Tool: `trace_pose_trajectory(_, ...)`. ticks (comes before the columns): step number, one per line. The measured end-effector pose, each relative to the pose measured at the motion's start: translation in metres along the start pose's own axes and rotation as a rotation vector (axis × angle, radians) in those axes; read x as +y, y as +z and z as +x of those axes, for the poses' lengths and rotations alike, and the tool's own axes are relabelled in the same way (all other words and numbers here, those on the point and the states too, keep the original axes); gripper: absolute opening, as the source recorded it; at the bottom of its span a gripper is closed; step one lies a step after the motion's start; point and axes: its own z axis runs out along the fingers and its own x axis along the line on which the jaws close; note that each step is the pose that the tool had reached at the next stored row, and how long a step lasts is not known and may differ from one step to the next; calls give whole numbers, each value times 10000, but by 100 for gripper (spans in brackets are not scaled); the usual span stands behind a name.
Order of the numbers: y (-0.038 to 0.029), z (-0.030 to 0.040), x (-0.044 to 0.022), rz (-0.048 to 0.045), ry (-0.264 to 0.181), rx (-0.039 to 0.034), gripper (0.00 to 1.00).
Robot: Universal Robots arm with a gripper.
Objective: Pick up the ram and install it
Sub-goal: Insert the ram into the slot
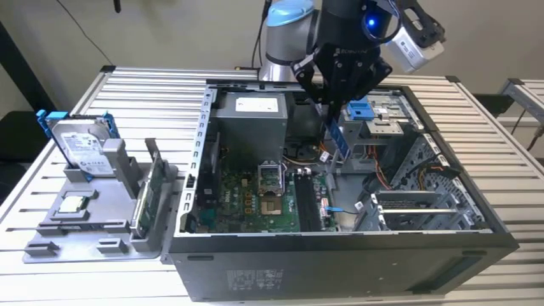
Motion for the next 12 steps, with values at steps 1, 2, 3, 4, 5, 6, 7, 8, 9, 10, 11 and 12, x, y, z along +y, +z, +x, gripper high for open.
trace_pose_trajectory(1, 4, -1, 0, 1, 0, 0, 14)
trace_pose_trajectory(2, 8, -1, 0, 1, 0, 0, 14)
trace_pose_trajectory(3, 12, -2, 0, 1, 0, 0, 14)
trace_pose_trajectory(4, 16, -1, 0, 0, 0, 0, 14)
trace_pose_trajectory(5, 21, -1, 0, 0, 0, 0, 14)
trace_pose_trajectory(6, 25, -1, 0, 0, 0, 0, 14)
trace_pose_trajectory(7, 30, -1, 0, 0, -1, 0, 14)
trace_pose_trajectory(8, 36, -1, 0, 0, 0, 0, 14)
trace_pose_trajectory(9, 43, -1, 0, 0, 0, 0, 14)
trace_pose_trajectory(10, 49, -1, 0, 0, 0, 0, 14)
trace_pose_trajectory(11, 56, -1, 0, 1, 0, 1, 14)
trace_pose_trajectory(12, 64, 0, 0, 0, 0, 0, 14)
